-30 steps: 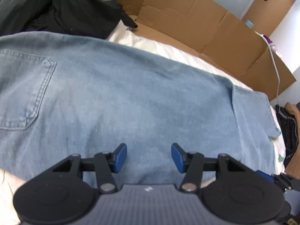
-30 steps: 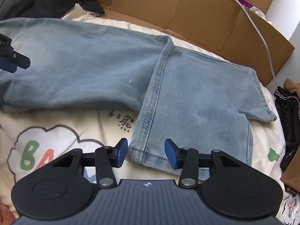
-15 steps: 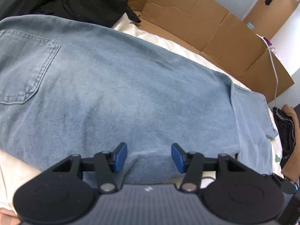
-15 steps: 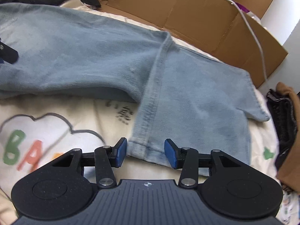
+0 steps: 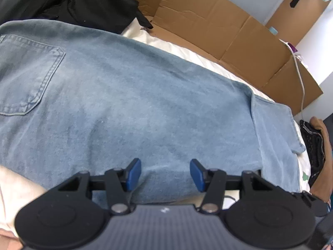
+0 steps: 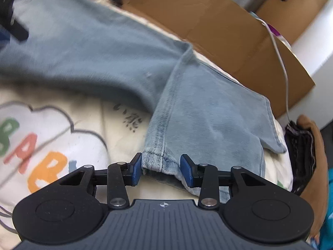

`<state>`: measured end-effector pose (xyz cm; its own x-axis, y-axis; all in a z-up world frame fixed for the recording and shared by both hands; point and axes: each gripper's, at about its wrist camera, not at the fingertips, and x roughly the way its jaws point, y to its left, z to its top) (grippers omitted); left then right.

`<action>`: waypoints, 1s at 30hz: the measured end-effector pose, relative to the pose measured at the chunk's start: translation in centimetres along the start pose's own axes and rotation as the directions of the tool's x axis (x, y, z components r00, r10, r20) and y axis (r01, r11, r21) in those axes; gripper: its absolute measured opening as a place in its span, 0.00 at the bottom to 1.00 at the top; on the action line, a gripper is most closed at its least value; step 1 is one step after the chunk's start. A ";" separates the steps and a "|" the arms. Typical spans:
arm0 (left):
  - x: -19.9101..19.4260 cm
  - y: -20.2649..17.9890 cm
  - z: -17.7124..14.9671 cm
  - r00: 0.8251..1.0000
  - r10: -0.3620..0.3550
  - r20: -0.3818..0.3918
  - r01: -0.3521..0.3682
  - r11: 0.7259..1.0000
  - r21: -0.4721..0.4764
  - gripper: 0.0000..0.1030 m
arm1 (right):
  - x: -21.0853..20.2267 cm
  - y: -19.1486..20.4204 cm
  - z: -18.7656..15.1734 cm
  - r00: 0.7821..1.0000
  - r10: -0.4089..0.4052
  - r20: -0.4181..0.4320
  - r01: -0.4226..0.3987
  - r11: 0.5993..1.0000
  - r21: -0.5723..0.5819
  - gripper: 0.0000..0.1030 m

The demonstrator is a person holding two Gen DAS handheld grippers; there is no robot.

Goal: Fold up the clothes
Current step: 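Lower the right gripper to the jeans leg hem and grasp it, then pull the held hem with the right gripper toward the cardboard wall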

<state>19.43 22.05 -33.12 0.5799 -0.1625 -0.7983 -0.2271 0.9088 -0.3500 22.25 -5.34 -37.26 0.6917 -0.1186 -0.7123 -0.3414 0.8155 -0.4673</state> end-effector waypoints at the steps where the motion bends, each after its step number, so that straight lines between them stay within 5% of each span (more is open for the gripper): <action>1: -0.1 0.1 -0.1 1.000 0.001 0.001 -0.001 1.000 -0.001 0.54 | -0.1 0.3 0.0 1.000 -0.009 0.007 0.009 1.000 -0.022 0.44; 5: 0.1 0.2 -0.4 1.000 0.006 -0.002 -0.006 1.000 -0.009 0.54 | -0.5 1.0 -0.1 1.000 -0.005 0.027 0.008 0.997 -0.083 0.44; 8: 0.1 0.3 -0.4 1.000 0.003 0.003 -0.003 1.000 -0.016 0.52 | -0.5 1.5 -0.2 0.999 0.035 0.026 -0.031 0.988 -0.153 0.13; 15: -0.1 0.6 0.3 1.000 0.001 0.025 -0.001 0.999 -0.037 0.52 | -2.2 -1.6 0.7 0.998 0.048 0.048 -0.043 0.994 -0.098 0.12; 30: -0.2 0.3 0.0 0.999 -0.023 0.032 0.025 0.999 -0.042 0.52 | 0.2 -17.0 3.2 0.999 0.042 -0.001 -0.042 0.999 -0.019 0.10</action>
<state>19.28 22.33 -33.05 0.6099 -0.1710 -0.7738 -0.2459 0.8874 -0.3899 30.23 -17.47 -27.77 0.6759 -0.0851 -0.7321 -0.3822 0.8089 -0.4468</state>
